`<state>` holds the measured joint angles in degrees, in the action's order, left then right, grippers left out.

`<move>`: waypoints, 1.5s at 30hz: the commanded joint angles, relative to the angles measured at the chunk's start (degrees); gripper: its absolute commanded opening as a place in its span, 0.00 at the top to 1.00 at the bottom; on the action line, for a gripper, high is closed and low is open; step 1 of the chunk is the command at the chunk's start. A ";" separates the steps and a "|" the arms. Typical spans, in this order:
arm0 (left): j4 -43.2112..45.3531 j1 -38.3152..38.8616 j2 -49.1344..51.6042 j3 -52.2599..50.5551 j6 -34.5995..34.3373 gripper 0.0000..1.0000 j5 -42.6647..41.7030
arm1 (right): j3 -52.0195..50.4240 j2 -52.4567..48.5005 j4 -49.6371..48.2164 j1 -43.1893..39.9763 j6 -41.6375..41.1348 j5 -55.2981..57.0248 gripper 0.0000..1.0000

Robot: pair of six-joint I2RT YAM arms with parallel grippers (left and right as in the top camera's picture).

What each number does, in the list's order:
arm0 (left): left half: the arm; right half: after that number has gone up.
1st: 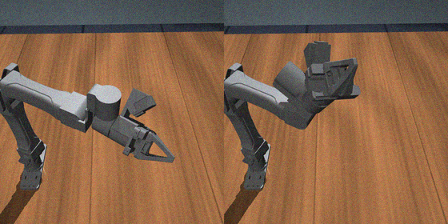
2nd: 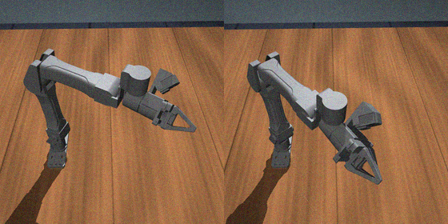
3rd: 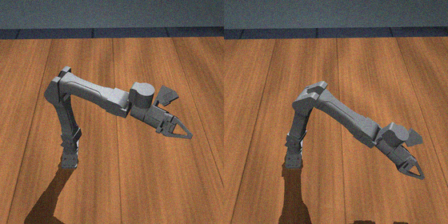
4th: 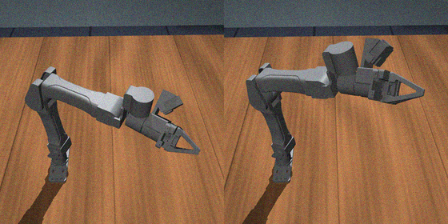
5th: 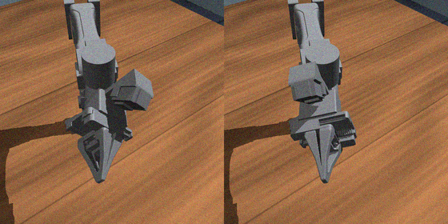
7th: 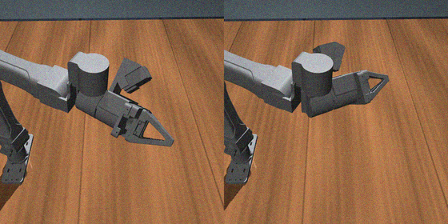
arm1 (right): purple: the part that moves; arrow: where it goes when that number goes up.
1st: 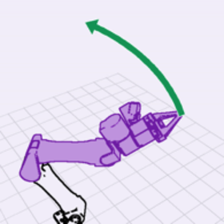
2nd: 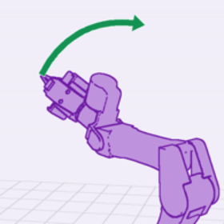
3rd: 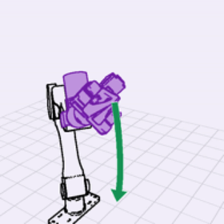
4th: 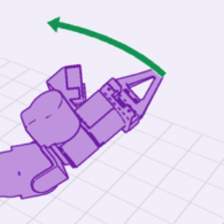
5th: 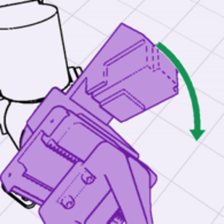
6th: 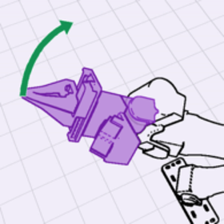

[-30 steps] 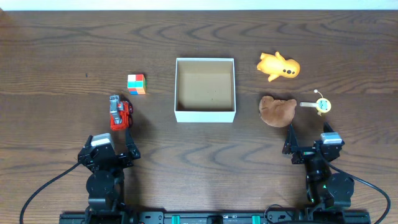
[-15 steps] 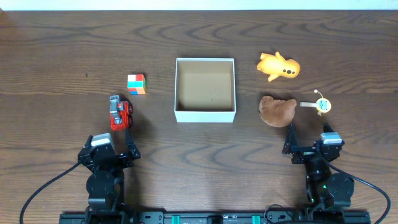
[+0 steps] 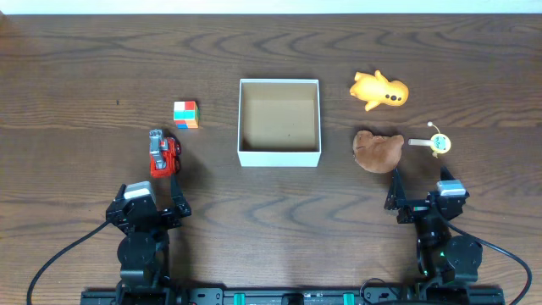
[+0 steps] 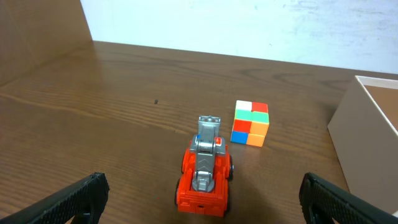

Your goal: Pack container

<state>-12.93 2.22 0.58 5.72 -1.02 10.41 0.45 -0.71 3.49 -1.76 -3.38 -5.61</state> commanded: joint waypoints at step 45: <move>-10.14 -0.42 84.74 77.35 0.83 0.02 -7.76 | -0.13 0.37 0.15 -0.48 0.68 -0.22 0.01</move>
<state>-23.18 1.98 85.10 81.84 -0.14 5.58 0.45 -0.69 3.51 -1.76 -3.38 -5.58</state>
